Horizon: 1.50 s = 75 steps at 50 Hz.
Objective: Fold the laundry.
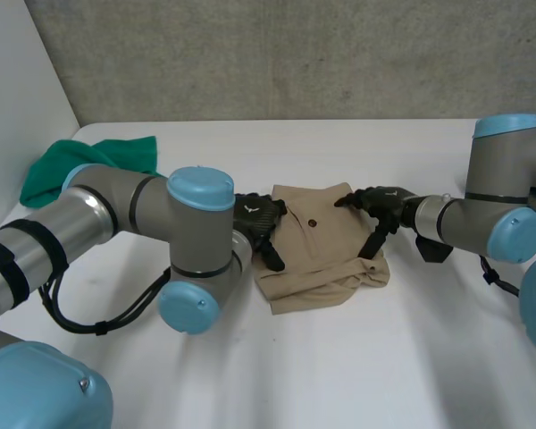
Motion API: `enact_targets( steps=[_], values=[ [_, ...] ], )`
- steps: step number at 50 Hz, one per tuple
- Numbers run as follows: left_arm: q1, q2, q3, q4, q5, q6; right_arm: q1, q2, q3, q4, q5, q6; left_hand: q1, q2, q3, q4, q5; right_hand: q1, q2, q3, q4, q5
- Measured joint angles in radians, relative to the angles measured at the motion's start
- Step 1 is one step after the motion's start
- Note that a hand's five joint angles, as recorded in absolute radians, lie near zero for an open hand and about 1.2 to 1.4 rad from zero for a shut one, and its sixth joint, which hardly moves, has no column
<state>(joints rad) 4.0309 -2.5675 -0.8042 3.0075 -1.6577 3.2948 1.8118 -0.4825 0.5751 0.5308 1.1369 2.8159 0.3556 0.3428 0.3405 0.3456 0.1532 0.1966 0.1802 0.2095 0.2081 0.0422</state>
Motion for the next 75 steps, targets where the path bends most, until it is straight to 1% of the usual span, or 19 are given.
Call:
enact_targets(
  steps=[5, 10, 13, 14, 21, 24, 27, 29, 33, 38, 43, 47, 56, 58, 60, 61, 62, 67, 75],
  values=[
    [0.014, 0.014, -0.003, -0.020, 0.016, 0.002, 0.005, -0.022, -0.007, 0.013, 0.098, -0.161, -0.002, 0.000, 0.000, -0.001, 0.000, -0.033, -0.015, 0.000, 0.000, 0.000],
    [0.013, 0.073, -0.007, -0.018, 0.064, 0.000, 0.010, -0.105, 0.026, -0.034, 0.154, -0.223, -0.023, -0.006, -0.005, -0.006, -0.005, -0.033, -0.015, 0.000, 0.000, 0.000],
    [0.011, 0.128, -0.019, -0.014, 0.104, -0.003, 0.014, -0.156, 0.071, -0.076, 0.162, -0.229, -0.038, -0.019, -0.019, -0.023, -0.019, -0.033, -0.015, 0.000, 0.000, -0.001],
    [0.010, 0.161, -0.030, -0.012, 0.127, -0.004, 0.020, -0.211, 0.132, -0.123, 0.166, -0.231, -0.113, -0.094, -0.093, -0.106, -0.092, -0.033, -0.015, 0.000, 0.000, -0.001],
    [0.010, 0.349, -0.113, 0.031, 0.249, -0.012, 0.054, -0.446, 0.491, -0.355, 0.161, -0.233, -0.112, -0.095, -0.093, -0.107, -0.094, -0.033, -0.015, 0.000, 0.000, -0.001],
    [0.013, 0.421, -0.158, 0.058, 0.310, -0.021, 0.072, -0.560, 0.717, -0.497, 0.155, -0.230, -0.113, -0.095, -0.093, -0.107, -0.096, -0.033, -0.015, 0.000, 0.000, -0.001],
    [0.019, 0.476, -0.195, 0.071, 0.382, -0.042, 0.088, -0.625, 0.896, -0.614, 0.149, -0.226, -0.113, -0.095, -0.093, -0.107, -0.096, -0.033, -0.015, 0.000, 0.000, -0.001],
    [0.024, 0.505, -0.218, 0.075, 0.437, -0.060, 0.100, -0.650, 0.993, -0.682, 0.145, -0.224, -0.112, -0.095, -0.093, -0.107, -0.096, -0.033, -0.015, 0.000, 0.000, -0.001],
    [0.038, 0.562, -0.275, 0.078, 0.588, -0.113, 0.127, -0.670, 1.177, -0.844, 0.142, -0.219, -0.112, -0.095, -0.093, -0.107, -0.096, -0.033, -0.015, 0.000, 0.000, -0.001],
    [0.048, 0.597, -0.324, 0.079, 0.711, -0.155, 0.153, -0.635, 1.276, -1.033, 0.152, -0.216, -0.112, -0.095, -0.093, -0.107, -0.096, -0.033, -0.015, 0.000, 0.000, -0.001],
    [0.049, 0.605, -0.346, 0.079, 0.743, -0.166, 0.174, -0.567, 1.273, -1.189, 0.182, -0.217, -0.112, -0.095, -0.093, -0.107, -0.096, -0.033, -0.015, 0.000, 0.000, -0.001],
    [0.049, 0.603, -0.350, 0.079, 0.741, -0.166, 0.188, -0.500, 1.216, -1.246, 0.216, -0.216, -0.112, -0.095, -0.093, -0.107, -0.096, -0.033, -0.015, 0.000, 0.000, -0.001],
    [0.047, 0.597, -0.350, 0.079, 0.733, -0.165, 0.204, -0.381, 1.073, -1.243, 0.259, -0.218, -0.113, -0.095, -0.093, -0.107, -0.096, -0.033, -0.015, 0.000, 0.000, -0.001],
    [0.047, 0.597, -0.350, 0.080, 0.732, -0.165, 0.206, -0.365, 1.033, -1.229, 0.259, -0.216, -0.113, -0.095, -0.093, -0.107, -0.096, 0.374, 0.407, 0.410, 0.408, 0.277],
    [0.047, 0.597, -0.350, 0.080, 0.732, -0.164, 0.206, -0.363, 1.012, -1.223, 0.257, -0.213, -0.113, -0.095, -0.093, -0.107, -0.096, 0.550, 0.647, 0.638, 0.633, 0.447],
    [0.047, 0.598, -0.349, 0.080, 0.732, -0.164, 0.206, -0.363, 0.993, -1.217, 0.255, -0.209, -0.113, -0.095, -0.093, -0.107, -0.096, 0.694, 0.880, 0.852, 0.851, 0.617],
    [0.047, 0.598, -0.349, 0.081, 0.732, -0.164, 0.206, -0.364, 0.984, -1.215, 0.254, -0.206, -0.113, -0.095, -0.093, -0.107, -0.096, 0.724, 0.934, 0.896, 0.900, 0.678],
    [0.048, 0.602, -0.345, 0.085, 0.732, -0.165, 0.194, -0.374, 0.900, -1.187, 0.237, -0.163, -0.112, -0.095, -0.093, -0.107, -0.096, 0.746, 0.960, 0.937, 0.985, 0.831],
    [0.048, 0.625, -0.328, 0.110, 0.712, -0.166, 0.149, -0.421, 0.704, -1.073, 0.208, -0.028, -0.112, -0.095, -0.093, -0.107, -0.096, 0.746, 0.960, 0.937, 0.986, 0.862]
  ],
)
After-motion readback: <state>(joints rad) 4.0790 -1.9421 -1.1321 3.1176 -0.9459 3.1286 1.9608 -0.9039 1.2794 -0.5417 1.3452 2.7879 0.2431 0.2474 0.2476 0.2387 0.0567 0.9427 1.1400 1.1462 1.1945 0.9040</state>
